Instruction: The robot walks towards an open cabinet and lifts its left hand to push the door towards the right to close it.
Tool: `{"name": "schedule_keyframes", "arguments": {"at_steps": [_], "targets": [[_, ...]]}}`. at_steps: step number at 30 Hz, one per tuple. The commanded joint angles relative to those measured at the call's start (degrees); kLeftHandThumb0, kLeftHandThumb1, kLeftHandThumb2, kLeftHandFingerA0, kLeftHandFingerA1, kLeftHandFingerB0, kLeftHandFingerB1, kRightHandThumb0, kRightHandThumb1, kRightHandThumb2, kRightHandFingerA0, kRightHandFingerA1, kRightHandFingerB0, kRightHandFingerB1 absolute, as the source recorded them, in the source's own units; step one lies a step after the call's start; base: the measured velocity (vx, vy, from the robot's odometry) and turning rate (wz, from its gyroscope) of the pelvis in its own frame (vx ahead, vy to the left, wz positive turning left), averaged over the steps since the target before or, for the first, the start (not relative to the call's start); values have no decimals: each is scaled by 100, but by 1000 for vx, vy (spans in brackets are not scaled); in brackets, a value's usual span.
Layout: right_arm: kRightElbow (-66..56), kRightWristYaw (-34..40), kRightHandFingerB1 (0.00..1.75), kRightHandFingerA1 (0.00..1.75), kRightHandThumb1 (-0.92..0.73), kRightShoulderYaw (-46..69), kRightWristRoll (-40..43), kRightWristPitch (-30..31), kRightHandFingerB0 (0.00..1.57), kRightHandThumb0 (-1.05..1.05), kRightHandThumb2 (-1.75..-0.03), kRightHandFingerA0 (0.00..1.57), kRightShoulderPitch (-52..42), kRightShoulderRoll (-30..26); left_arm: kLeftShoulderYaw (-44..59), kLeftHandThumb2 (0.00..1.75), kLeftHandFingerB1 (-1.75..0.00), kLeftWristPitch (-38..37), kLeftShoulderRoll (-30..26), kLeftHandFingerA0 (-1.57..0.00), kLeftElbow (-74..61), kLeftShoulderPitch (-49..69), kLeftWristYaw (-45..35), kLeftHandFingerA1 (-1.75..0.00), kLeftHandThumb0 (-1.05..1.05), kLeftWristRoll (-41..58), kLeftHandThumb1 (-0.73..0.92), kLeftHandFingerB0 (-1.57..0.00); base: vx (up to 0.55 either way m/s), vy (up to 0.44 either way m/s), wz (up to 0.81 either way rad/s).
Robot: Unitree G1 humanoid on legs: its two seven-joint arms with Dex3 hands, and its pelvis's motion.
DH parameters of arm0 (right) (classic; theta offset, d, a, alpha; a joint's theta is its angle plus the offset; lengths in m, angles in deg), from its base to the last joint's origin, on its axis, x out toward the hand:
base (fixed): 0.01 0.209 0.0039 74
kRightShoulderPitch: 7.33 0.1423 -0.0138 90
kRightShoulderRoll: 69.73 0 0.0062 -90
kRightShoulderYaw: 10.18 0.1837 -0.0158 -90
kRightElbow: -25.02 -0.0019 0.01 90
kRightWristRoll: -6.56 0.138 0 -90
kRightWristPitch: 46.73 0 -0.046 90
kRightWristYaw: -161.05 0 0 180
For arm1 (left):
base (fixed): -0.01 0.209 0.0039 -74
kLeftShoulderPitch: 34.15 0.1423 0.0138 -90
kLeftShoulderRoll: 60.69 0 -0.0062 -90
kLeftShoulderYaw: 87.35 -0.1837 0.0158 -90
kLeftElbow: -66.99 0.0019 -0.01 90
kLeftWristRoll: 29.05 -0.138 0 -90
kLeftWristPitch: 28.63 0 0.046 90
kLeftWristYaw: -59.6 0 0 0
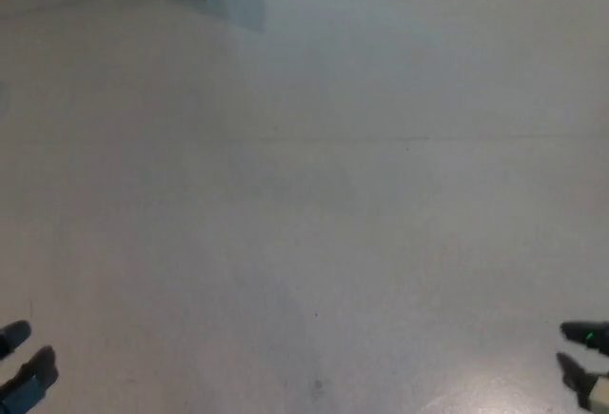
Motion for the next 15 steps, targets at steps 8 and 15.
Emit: {"name": "schedule_keyframes", "arguments": {"at_steps": [8, 15], "targets": [[285, 15, 40, 46, -66, 76, 101, -720, 49, -39, -59, 67, 78, -106, 214, 57, -43, -382, -139, -55, 311, -107, -296, -47, -19, 419, 58, -46, 429, 141, -12], [314, 36, 40, 46, -66, 39, 88, -755, 50, -40, -60, 66, 72, -113, 114, 57, -42, -452, -177, -55, 345, -83, -375, -46, -21, 432, 59, -45, 249, 88, 4]]}}
